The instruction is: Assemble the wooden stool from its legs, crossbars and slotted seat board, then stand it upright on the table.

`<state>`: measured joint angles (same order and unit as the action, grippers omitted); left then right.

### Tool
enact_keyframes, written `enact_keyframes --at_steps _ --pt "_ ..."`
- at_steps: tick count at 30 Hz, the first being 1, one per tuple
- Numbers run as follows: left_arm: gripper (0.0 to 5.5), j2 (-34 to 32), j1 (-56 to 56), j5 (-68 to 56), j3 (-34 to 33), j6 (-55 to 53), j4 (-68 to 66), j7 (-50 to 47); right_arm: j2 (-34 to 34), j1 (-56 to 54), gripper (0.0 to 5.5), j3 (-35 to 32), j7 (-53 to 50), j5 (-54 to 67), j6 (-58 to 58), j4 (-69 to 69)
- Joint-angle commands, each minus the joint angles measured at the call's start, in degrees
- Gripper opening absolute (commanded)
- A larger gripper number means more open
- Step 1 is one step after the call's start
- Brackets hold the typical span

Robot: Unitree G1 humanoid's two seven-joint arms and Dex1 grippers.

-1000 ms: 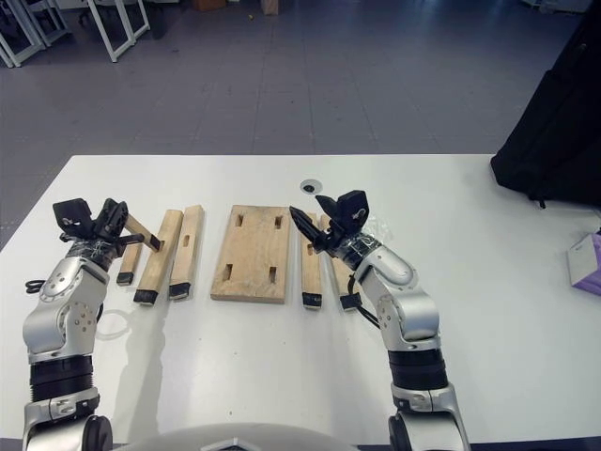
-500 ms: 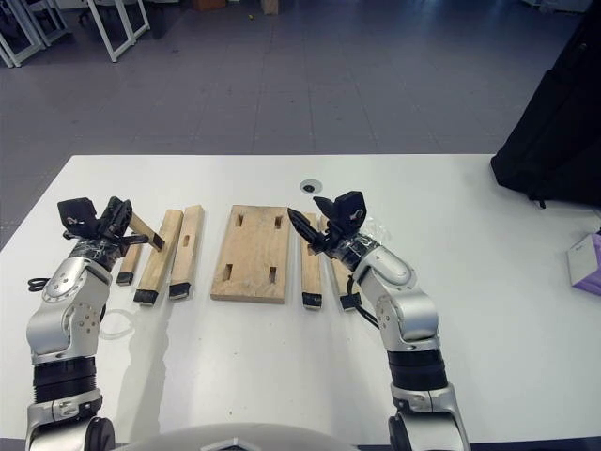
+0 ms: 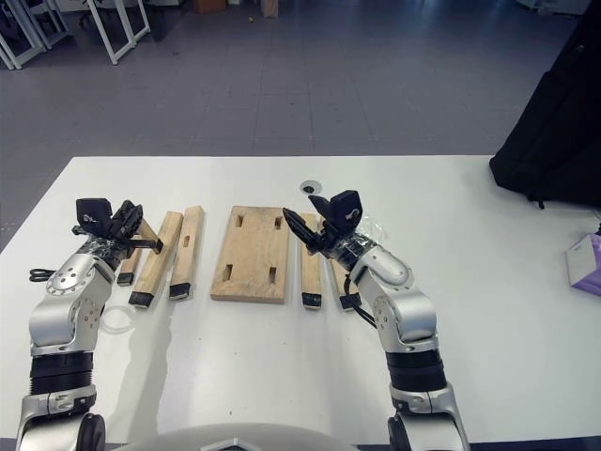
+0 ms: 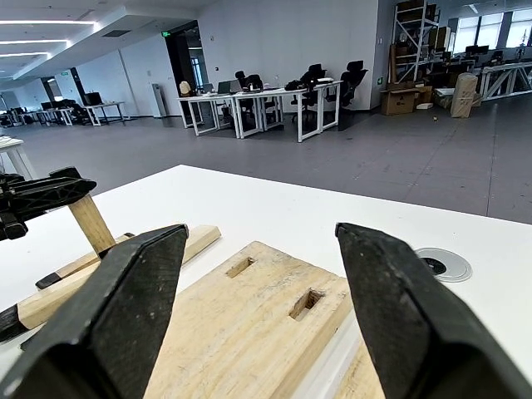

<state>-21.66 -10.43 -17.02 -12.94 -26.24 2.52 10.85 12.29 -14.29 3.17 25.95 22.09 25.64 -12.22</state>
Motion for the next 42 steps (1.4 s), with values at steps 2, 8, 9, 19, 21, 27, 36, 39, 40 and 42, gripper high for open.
enact_keyframes --at_steps 2,8,9,19,21,27,36,39,40,42 --pt "0.44 -0.9 2.1 2.0 2.2 -4.1 -3.2 0.9 0.5 0.3 3.27 1.3 0.5 -0.3 1.4 -1.7" --pt "0.44 -1.4 2.1 2.5 3.4 -3.3 -5.0 2.5 0.5 0.3 3.27 1.6 0.5 -0.7 1.2 -1.5" --pt "0.44 -1.5 2.1 2.7 3.4 -3.2 -5.4 2.6 0.4 0.3 3.27 1.6 0.5 -0.7 1.1 -1.4" --pt "0.84 -0.4 0.8 2.8 1.2 -1.2 -7.2 1.0 0.4 0.0 3.27 2.2 1.4 -1.4 -0.5 -1.0" --pt "1.17 0.5 -0.5 2.1 0.4 -0.6 -7.2 0.5 0.2 0.7 3.27 2.4 1.9 -0.9 -0.7 -2.0" --pt "1.51 2.8 -3.9 1.7 -0.6 1.9 -7.0 -1.0 -3.2 1.7 3.27 0.7 1.0 5.7 1.6 -5.8" --pt "1.51 4.2 -3.8 2.7 -0.7 1.7 -6.6 -2.2 -4.3 0.2 3.27 -1.0 -0.5 9.9 3.3 -6.6" --pt "1.51 4.2 -3.5 2.8 -0.9 1.9 -6.8 -2.6 -4.1 0.1 3.27 -0.9 -0.4 9.9 3.3 -6.6" --pt "1.51 4.3 -3.4 2.1 -1.4 1.5 -6.9 -2.3 -4.0 0.1 3.27 -0.9 -0.3 9.9 3.2 -6.5" --pt "1.51 4.2 -3.4 1.2 -2.5 1.7 -7.1 -2.2 -4.3 0.0 3.27 -1.2 -0.4 10.4 3.4 -6.3"
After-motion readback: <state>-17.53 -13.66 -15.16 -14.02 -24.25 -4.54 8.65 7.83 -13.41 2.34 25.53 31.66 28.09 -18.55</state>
